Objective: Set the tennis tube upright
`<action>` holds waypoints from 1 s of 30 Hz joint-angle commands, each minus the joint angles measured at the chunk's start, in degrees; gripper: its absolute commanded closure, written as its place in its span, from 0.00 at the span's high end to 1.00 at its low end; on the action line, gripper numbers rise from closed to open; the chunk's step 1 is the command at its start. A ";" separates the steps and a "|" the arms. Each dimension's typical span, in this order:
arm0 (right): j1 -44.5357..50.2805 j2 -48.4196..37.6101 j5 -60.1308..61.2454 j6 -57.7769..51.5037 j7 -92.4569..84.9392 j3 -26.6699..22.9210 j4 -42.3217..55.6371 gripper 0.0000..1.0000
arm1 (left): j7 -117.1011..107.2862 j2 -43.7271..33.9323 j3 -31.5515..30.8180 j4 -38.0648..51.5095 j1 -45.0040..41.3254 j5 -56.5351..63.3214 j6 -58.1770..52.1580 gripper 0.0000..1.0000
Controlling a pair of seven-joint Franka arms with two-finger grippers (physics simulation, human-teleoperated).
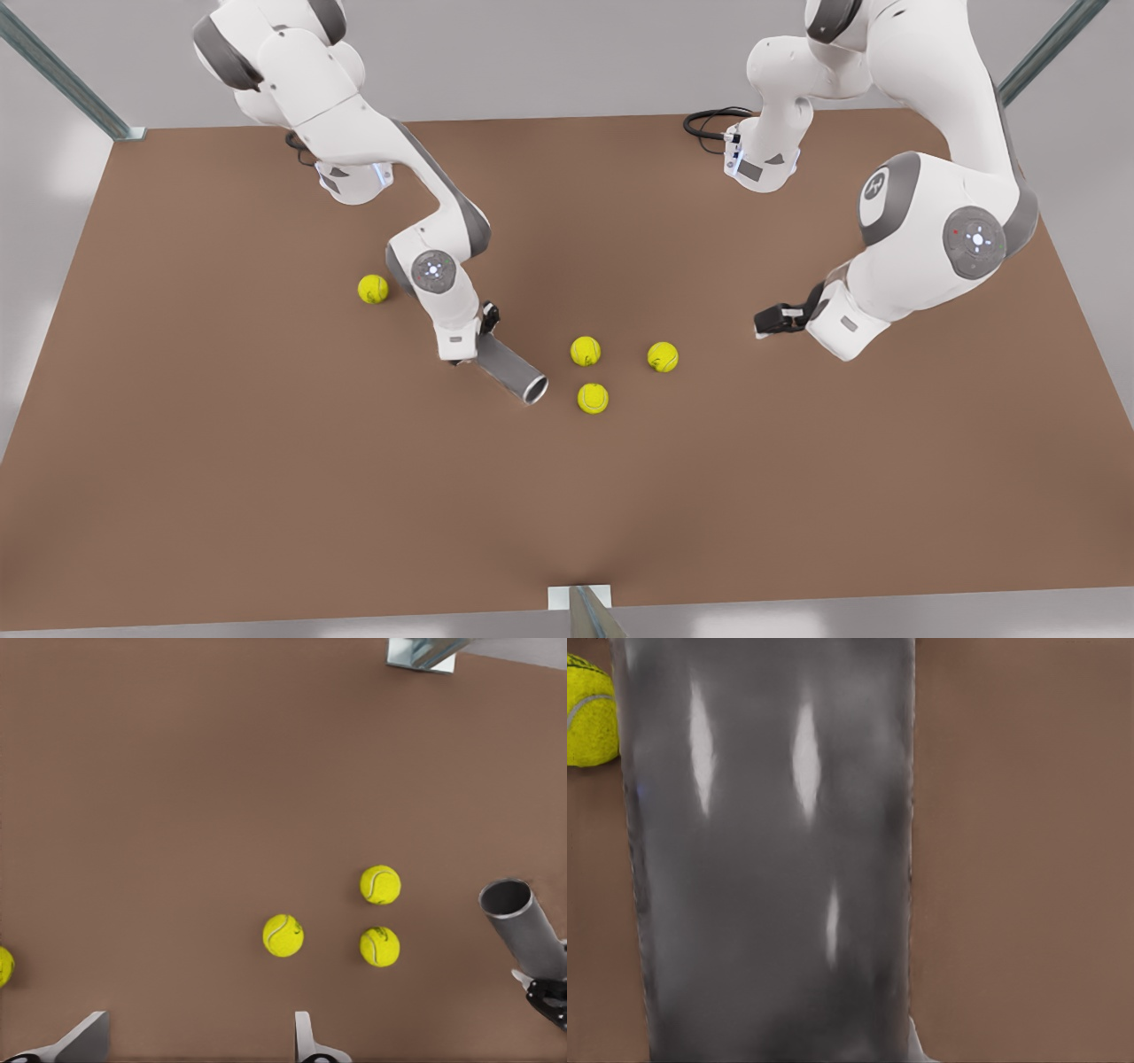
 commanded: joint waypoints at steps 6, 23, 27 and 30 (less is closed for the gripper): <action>7.08 9.09 -12.30 -1.15 -0.31 -0.80 13.25 0.74 | -0.10 0.52 -0.26 0.27 -0.70 0.12 0.70 0.99; 11.30 22.46 -19.52 -1.16 -23.69 -3.96 36.46 0.74 | 0.26 1.49 -0.26 -0.08 -0.52 0.12 2.11 0.99; 15.08 16.13 -19.08 -1.86 -22.81 -3.87 27.15 0.74 | 0.26 1.58 -0.26 -0.17 -0.70 0.12 2.20 0.99; 17.72 11.12 -18.02 -1.51 -21.76 -3.69 20.20 0.74 | 0.26 1.58 -0.26 -0.25 -0.70 0.12 2.20 0.99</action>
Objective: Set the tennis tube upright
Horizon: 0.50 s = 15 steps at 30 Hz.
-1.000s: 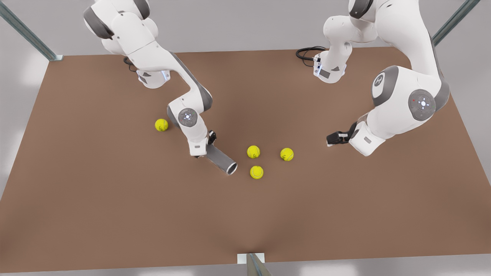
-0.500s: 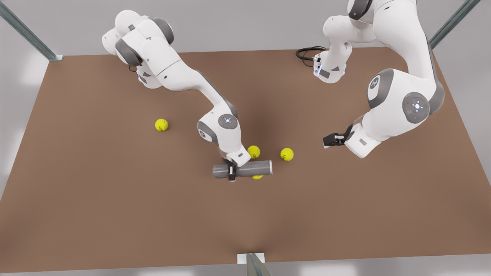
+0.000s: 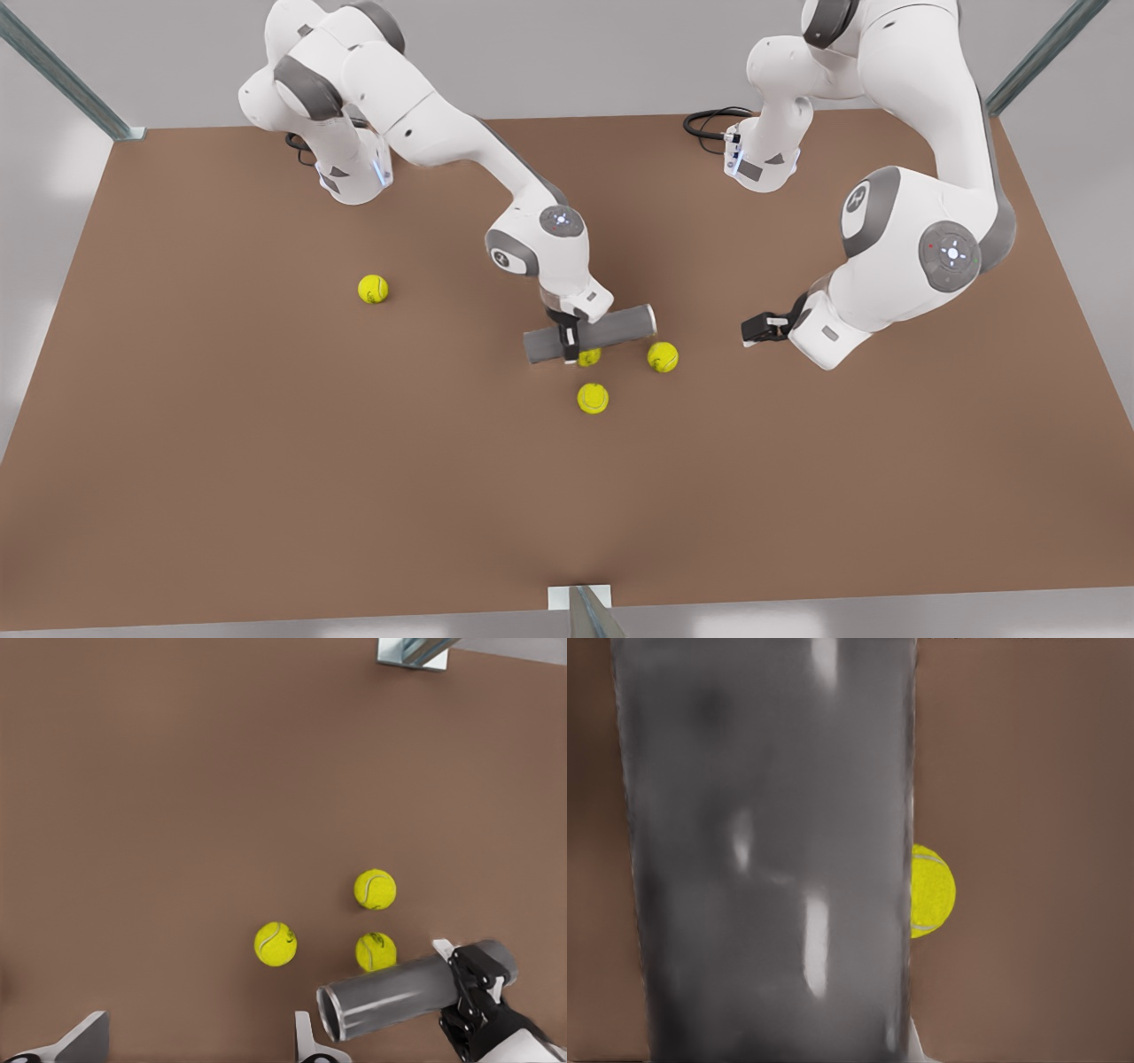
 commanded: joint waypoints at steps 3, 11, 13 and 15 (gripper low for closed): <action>2.04 -1.39 0.96 -0.62 1.69 -0.09 -1.99 0.74 | 0.00 -0.01 0.00 0.00 -0.02 0.01 0.00 0.99; 4.41 -1.65 1.22 -0.18 6.62 -0.18 -4.89 0.75 | 0.00 -0.18 0.00 0.00 0.07 0.10 -0.09 0.99; 4.41 -1.39 1.22 -0.18 6.62 -0.09 -4.72 0.75 | 0.00 -0.18 0.00 0.00 0.07 0.10 -0.26 0.99; 4.41 -1.12 1.31 -0.18 6.62 -0.18 -4.36 0.75 | 0.00 -0.18 0.00 0.00 0.07 0.10 -0.35 0.99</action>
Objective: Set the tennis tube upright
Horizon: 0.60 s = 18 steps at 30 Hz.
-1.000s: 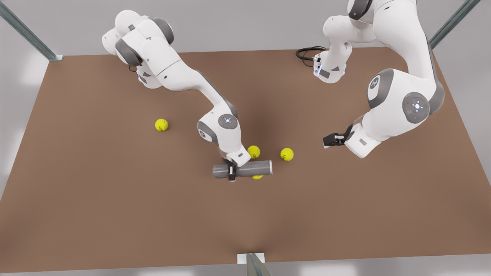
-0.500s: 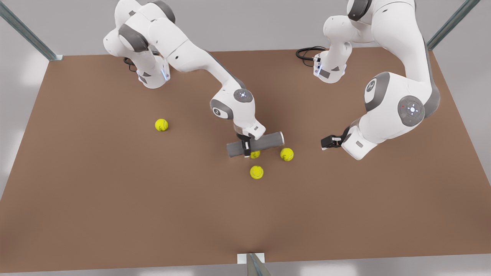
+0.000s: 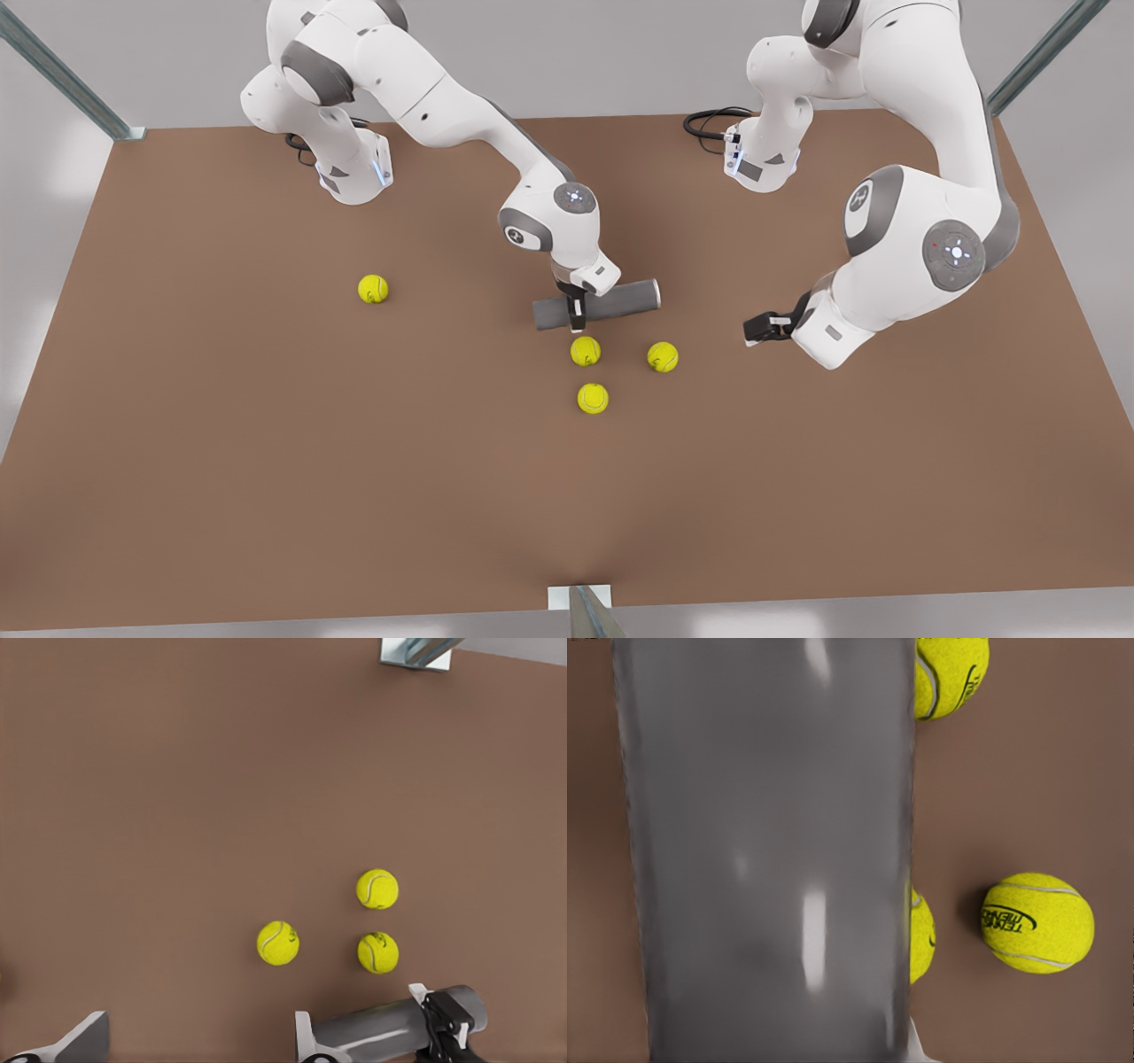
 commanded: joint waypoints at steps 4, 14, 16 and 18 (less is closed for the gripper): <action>0.09 1.07 -0.06 -0.26 -0.06 -0.62 1.94 0.75 | 0.15 0.00 0.09 0.00 0.36 0.20 -0.26 0.99; 1.68 0.45 -0.06 -0.26 0.12 -1.24 0.54 0.75 | -0.11 -0.80 -0.09 0.00 0.10 1.96 -1.93 0.99; 2.55 -0.25 0.03 -0.35 0.55 -1.15 -0.52 0.75 | -0.11 -0.79 -0.09 0.00 0.27 1.96 -1.85 1.00; 3.87 -0.25 0.03 -0.44 1.79 -1.15 -1.13 0.75 | -0.11 -0.71 -0.09 0.00 0.27 1.87 -1.85 1.00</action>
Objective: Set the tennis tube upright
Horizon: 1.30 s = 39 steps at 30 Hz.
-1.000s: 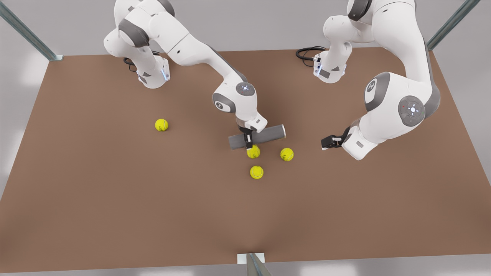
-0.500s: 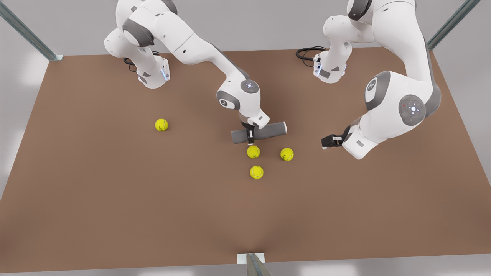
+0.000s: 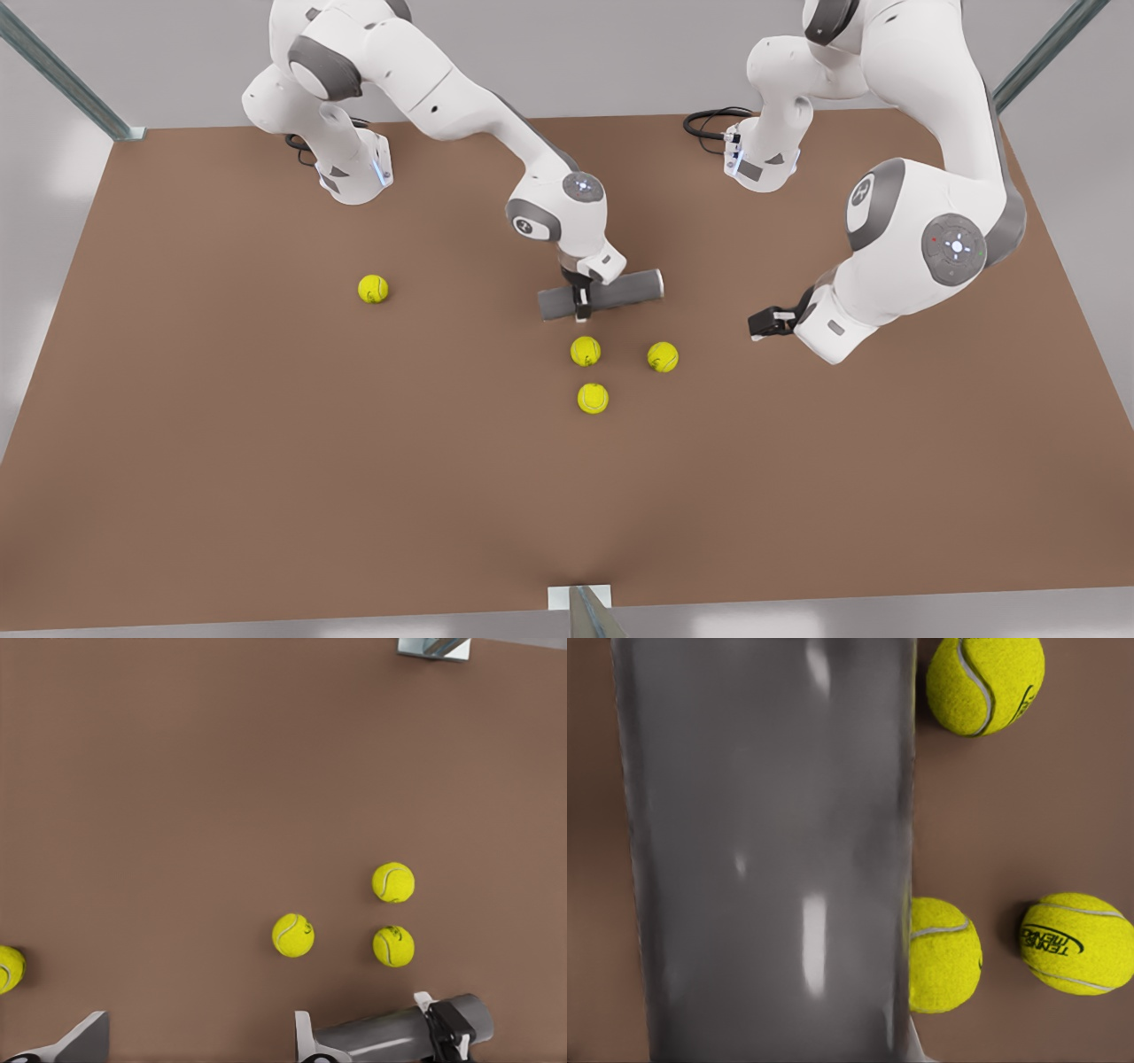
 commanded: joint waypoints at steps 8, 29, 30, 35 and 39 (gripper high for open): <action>0.81 1.86 0.05 2.21 1.63 -0.06 -1.42 0.75 | -0.26 -0.36 -0.18 0.09 -0.18 -0.36 -0.53 0.99; 6.35 4.06 0.23 3.97 7.79 -2.34 -2.13 1.00 | -0.26 -0.71 -0.53 0.00 -0.36 -0.36 -0.97 0.99; 6.35 2.75 0.40 3.71 7.79 -2.25 -2.13 1.00 | -0.35 -0.62 -0.53 0.00 -0.62 -0.36 -0.79 1.00; 1.36 -8.50 7.25 -4.81 12.09 -1.90 -0.91 1.00 | -4.31 -16.24 -0.97 -12.54 0.52 -5.26 -11.87 1.00; -21.06 -11.06 12.89 -17.82 11.65 -1.20 8.77 1.00 | 3.50 -31.73 -0.97 -42.98 15.45 -44.66 -5.35 0.99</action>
